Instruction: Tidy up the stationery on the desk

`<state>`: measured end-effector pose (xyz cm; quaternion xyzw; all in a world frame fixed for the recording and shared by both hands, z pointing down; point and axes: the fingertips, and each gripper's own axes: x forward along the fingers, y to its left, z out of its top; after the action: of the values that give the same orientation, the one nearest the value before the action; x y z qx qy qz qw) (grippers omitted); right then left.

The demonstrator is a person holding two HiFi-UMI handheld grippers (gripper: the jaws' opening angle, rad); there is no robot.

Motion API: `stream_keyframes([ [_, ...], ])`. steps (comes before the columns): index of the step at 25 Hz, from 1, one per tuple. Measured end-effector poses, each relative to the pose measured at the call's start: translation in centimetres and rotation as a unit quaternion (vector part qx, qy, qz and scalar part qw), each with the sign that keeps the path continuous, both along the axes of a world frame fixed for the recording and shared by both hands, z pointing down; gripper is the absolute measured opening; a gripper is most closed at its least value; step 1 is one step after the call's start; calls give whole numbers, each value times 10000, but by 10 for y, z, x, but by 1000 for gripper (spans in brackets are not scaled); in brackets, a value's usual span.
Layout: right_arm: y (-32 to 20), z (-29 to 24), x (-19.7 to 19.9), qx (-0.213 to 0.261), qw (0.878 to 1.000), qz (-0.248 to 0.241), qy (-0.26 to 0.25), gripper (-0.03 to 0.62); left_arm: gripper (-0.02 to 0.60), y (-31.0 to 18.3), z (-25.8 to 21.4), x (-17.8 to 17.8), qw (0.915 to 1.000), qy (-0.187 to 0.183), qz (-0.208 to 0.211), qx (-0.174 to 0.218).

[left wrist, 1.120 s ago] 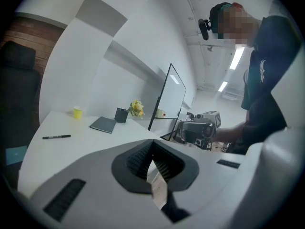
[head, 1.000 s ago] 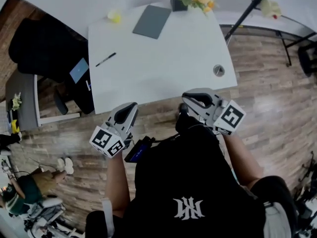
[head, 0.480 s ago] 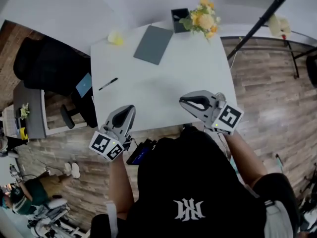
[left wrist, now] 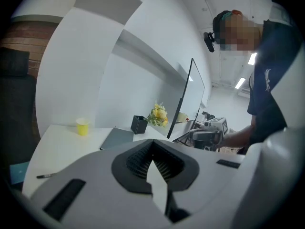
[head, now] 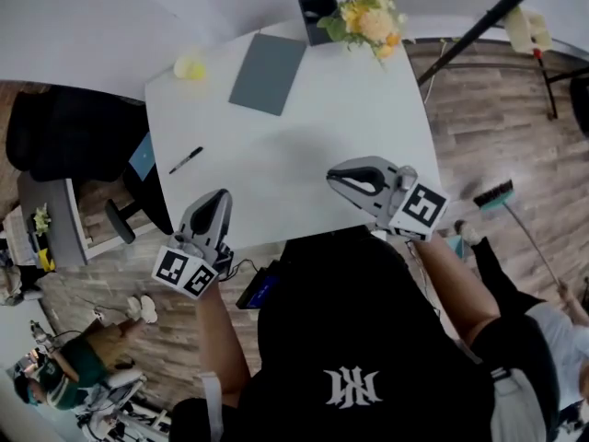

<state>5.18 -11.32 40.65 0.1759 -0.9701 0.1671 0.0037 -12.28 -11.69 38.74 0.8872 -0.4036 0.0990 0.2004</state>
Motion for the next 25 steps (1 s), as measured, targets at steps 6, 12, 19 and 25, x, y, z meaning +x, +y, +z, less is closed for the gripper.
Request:
stream_keyframes([
  [6, -30, 7, -14, -5, 9997, 188, 137, 41, 0, -35, 16, -5, 9994, -135, 300, -128],
  [12, -73, 12, -18, -223, 9970, 683, 297, 41, 0, -92, 35, -13, 9965, -330, 669, -374],
  [19, -131, 24, -24, -506, 9886, 1389, 289, 47, 0, -150, 57, -20, 9918, -480, 973, -669],
  [25, -177, 61, -31, -1212, 9725, 1960, 329, 236, 2, -200, 74, -24, 9889, -602, 1126, -763],
])
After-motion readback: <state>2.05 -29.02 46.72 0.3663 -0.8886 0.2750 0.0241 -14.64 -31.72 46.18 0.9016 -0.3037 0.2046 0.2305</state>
